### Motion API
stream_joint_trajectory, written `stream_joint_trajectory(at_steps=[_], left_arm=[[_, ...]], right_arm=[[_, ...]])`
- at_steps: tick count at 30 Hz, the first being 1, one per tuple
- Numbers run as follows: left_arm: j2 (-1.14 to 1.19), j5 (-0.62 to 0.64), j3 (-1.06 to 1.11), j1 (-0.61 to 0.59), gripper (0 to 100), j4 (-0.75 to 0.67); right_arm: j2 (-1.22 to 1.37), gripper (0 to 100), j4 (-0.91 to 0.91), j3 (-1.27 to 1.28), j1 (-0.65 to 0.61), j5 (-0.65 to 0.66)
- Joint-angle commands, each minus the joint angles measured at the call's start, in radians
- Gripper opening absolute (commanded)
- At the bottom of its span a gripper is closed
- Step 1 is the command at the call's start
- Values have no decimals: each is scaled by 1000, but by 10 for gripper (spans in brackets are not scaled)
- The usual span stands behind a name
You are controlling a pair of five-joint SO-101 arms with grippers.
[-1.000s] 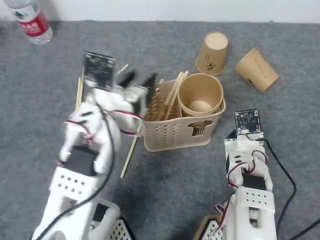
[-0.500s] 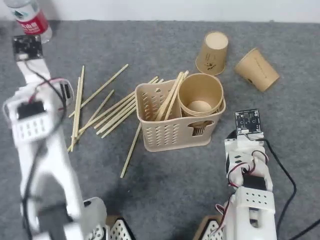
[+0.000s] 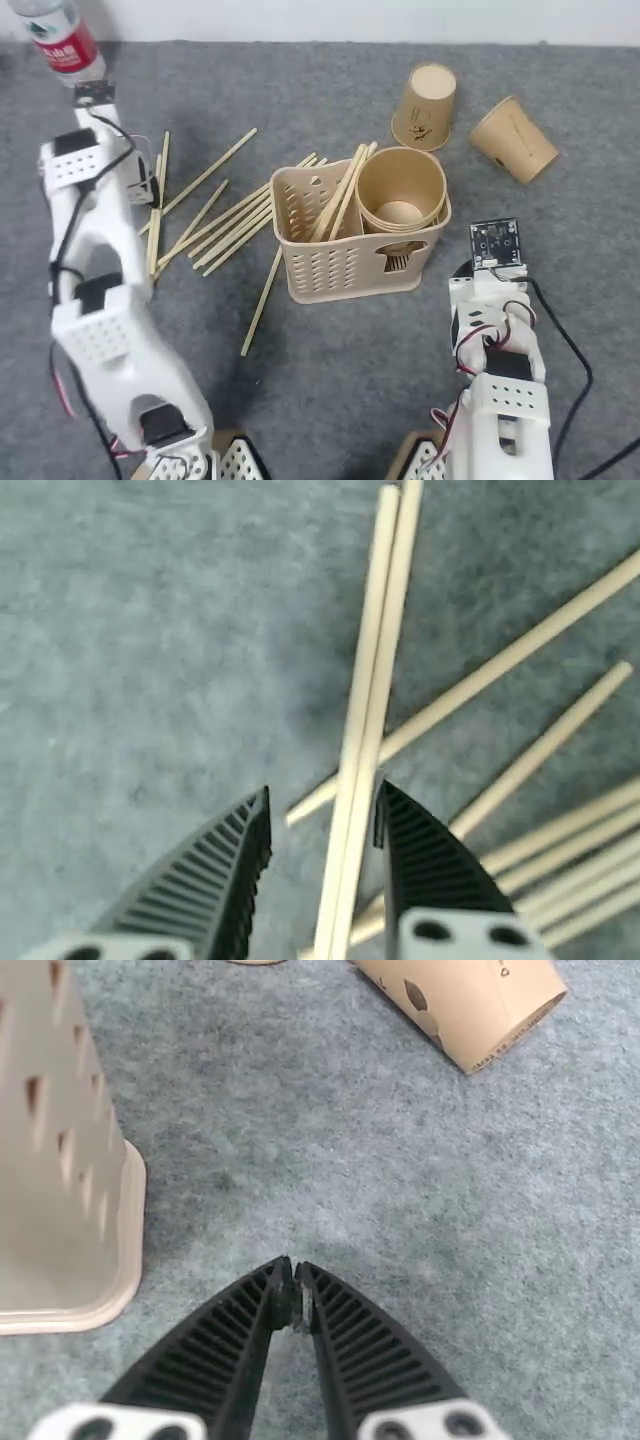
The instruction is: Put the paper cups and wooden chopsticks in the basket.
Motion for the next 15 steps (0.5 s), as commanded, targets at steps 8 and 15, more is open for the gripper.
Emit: stream_joint_trajectory(at_steps=[8, 15], left_arm=[[278, 107, -420, 72, 160, 74], [413, 155, -642, 68, 160, 123]], right_arm=[[-15, 15, -22, 15, -51, 104], [-15, 15, -22, 15, -51, 104]])
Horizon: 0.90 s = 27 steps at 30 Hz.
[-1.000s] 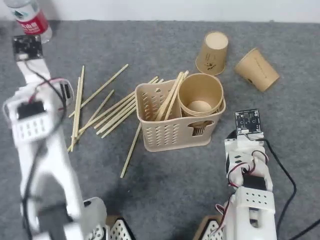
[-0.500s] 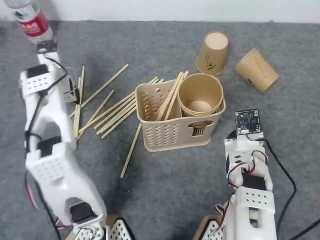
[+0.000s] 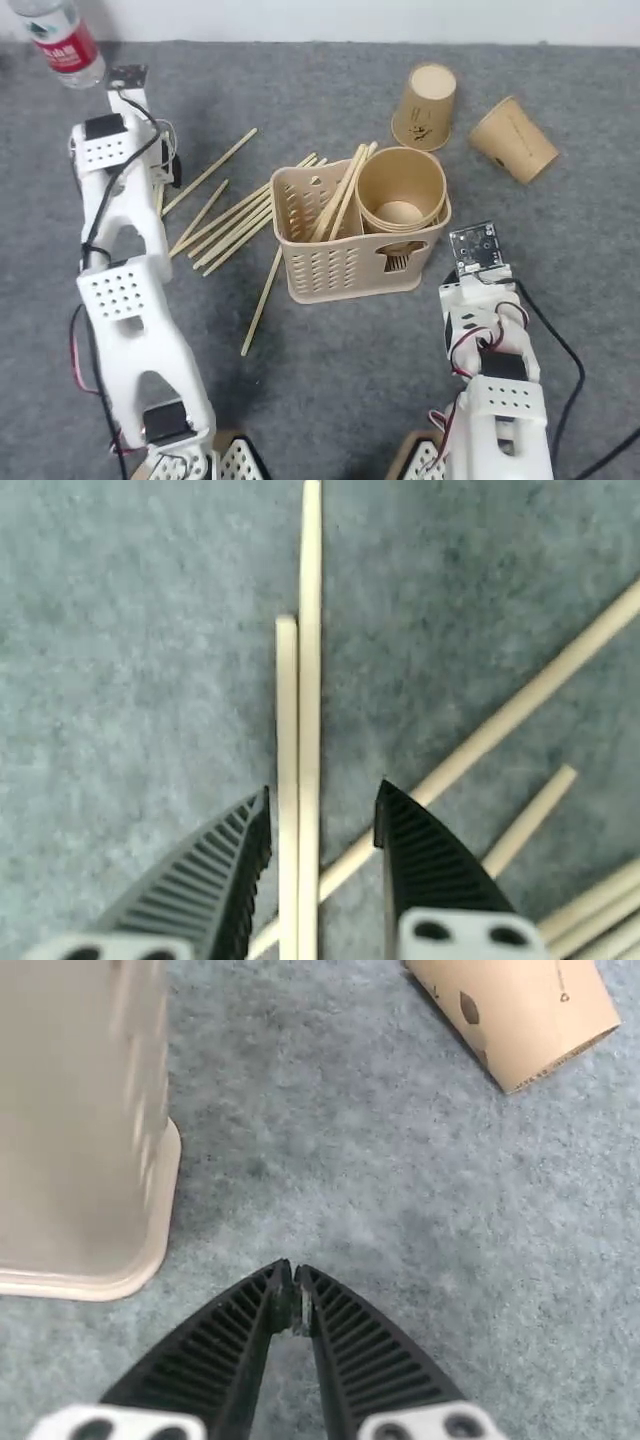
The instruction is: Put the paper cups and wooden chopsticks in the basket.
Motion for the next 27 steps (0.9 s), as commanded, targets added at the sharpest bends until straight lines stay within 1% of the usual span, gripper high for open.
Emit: stream_joint_trajectory(at_steps=[1, 5, 10, 15, 19, 21, 25, 27], left_arm=[[43, 21, -157, 5, 160, 58], [94, 21, -262, -9, 160, 94], [173, 14, -337, -31, 160, 92], [242, -37, -355, -31, 160, 94], [253, -49, -355, -35, 158, 115], [253, -68, -357, -35, 127, 132], [256, -167, -357, -28, 28, 183], [258, -190, -357, -28, 19, 195]], right_arm=[[-15, 15, -22, -5, -12, 12], [-15, 15, -22, -5, -12, 12], [-15, 15, -22, -5, -12, 12], [-15, 15, -22, -5, -12, 12], [-15, 15, -22, -5, -12, 12], [-15, 15, -22, -5, -12, 12], [-15, 15, -22, -5, -12, 12], [-15, 15, -22, -5, -12, 12]])
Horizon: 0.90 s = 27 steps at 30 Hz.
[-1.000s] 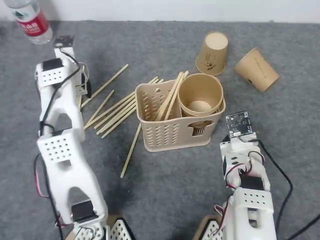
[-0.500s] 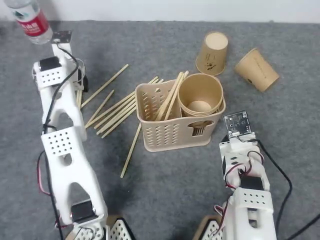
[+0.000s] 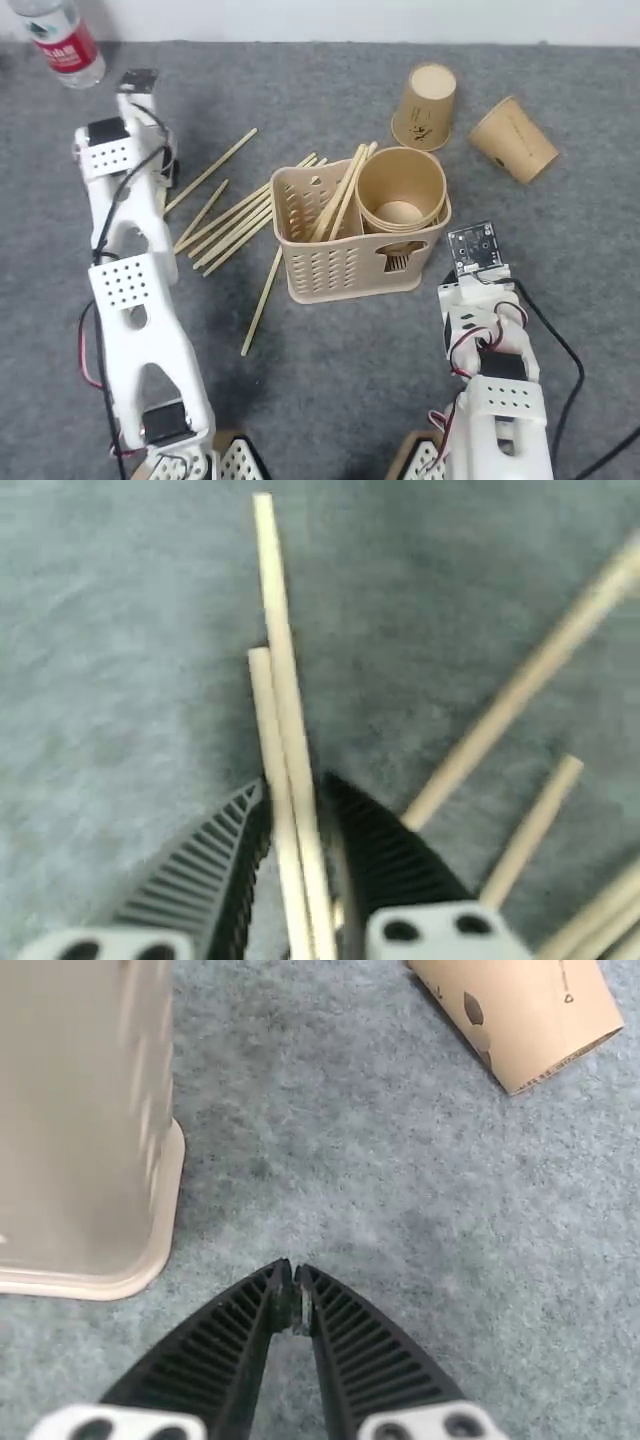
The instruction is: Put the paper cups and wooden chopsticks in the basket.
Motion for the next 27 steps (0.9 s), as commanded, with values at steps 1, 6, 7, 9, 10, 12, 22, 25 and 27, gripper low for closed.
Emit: stream_joint_trajectory(at_steps=[1, 6, 7, 9, 10, 12, 22, 25, 27], left_arm=[[3, -63, -12, -12, 19, 52], [-2, -118, -12, -6, 16, 115], [-2, -133, -12, -2, 15, 127], [-3, -173, -13, 8, 12, 169], [-3, -193, -24, 15, 12, 198], [-2, -222, -71, 31, 12, 276], [-71, -209, -157, 38, 12, 325], [-135, -209, -101, 48, 12, 325], [-195, -207, -59, 60, 12, 325]], right_arm=[[-15, 15, -22, -5, -2, 12], [-15, 15, -22, -5, -2, 12], [-15, 15, -22, -5, -2, 12], [-15, 15, -22, -5, -2, 12], [-15, 15, -22, -5, -2, 12], [-15, 15, -22, -5, -2, 12], [-15, 15, -22, -5, -2, 12], [-15, 15, -22, -6, -2, 12], [-15, 15, -22, -6, -2, 12]])
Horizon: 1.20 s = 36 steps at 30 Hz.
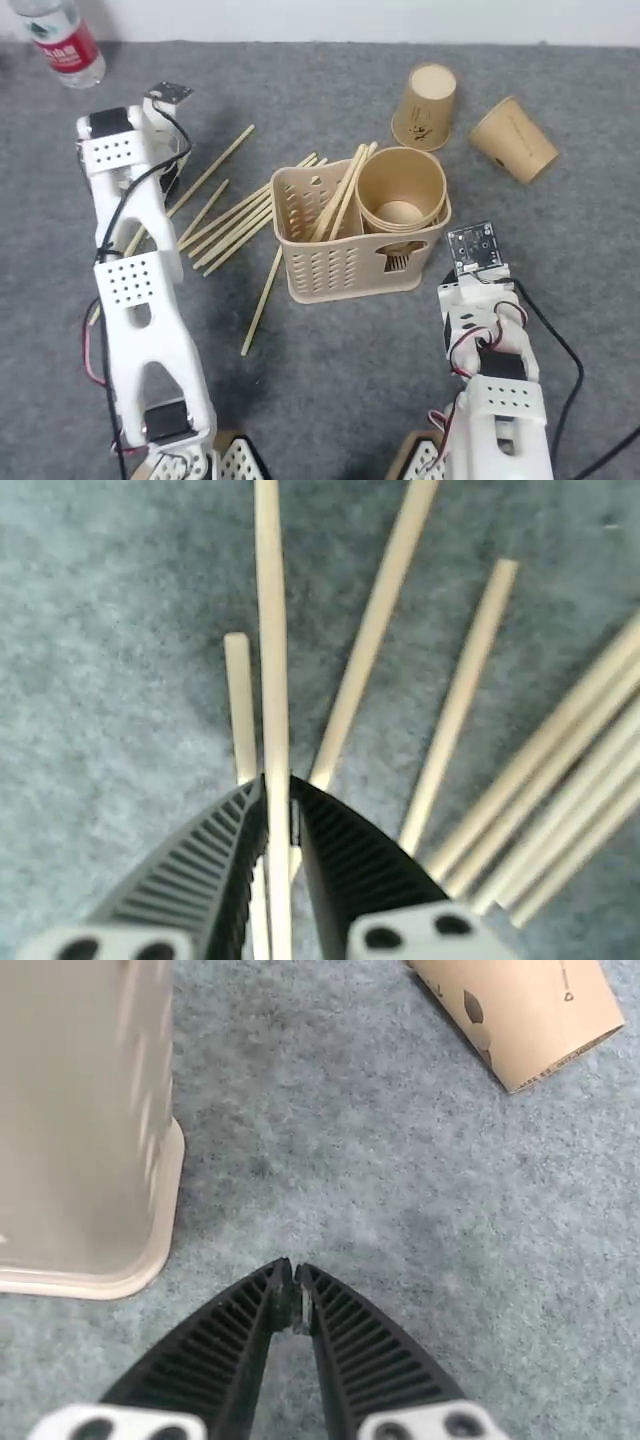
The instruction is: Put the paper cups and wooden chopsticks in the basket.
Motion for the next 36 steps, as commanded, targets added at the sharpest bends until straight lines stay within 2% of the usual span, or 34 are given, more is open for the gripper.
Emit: stream_joint_trajectory(at_steps=[1, 8, 16, 18, 22, 27, 31, 34, 36], left_arm=[[-198, 2, 65, 31, 11, 41], [-539, 44, 323, 107, 11, 41], [-1117, 164, 736, 316, 11, 8], [-1255, 180, 860, 351, 11, -60], [-1514, 325, 1099, 377, 11, -219], [-1797, 474, 1345, 474, 11, -384], [-1969, 669, 1452, 546, 11, -534], [-2050, 810, 1512, 582, 12, -712], [-2096, 852, 1555, 609, 12, -838]], right_arm=[[-15, 15, -22, -6, -2, 12], [-15, 15, -22, -6, -2, 12], [-15, 15, -22, -5, -2, 12], [-15, 15, -22, -5, -2, 12], [-15, 15, -22, -5, -2, 12], [-15, 15, -22, -5, -2, 12], [-15, 15, -22, -5, -2, 12], [-15, 15, -22, -5, -2, 12], [-15, 15, -22, -5, -2, 12]])
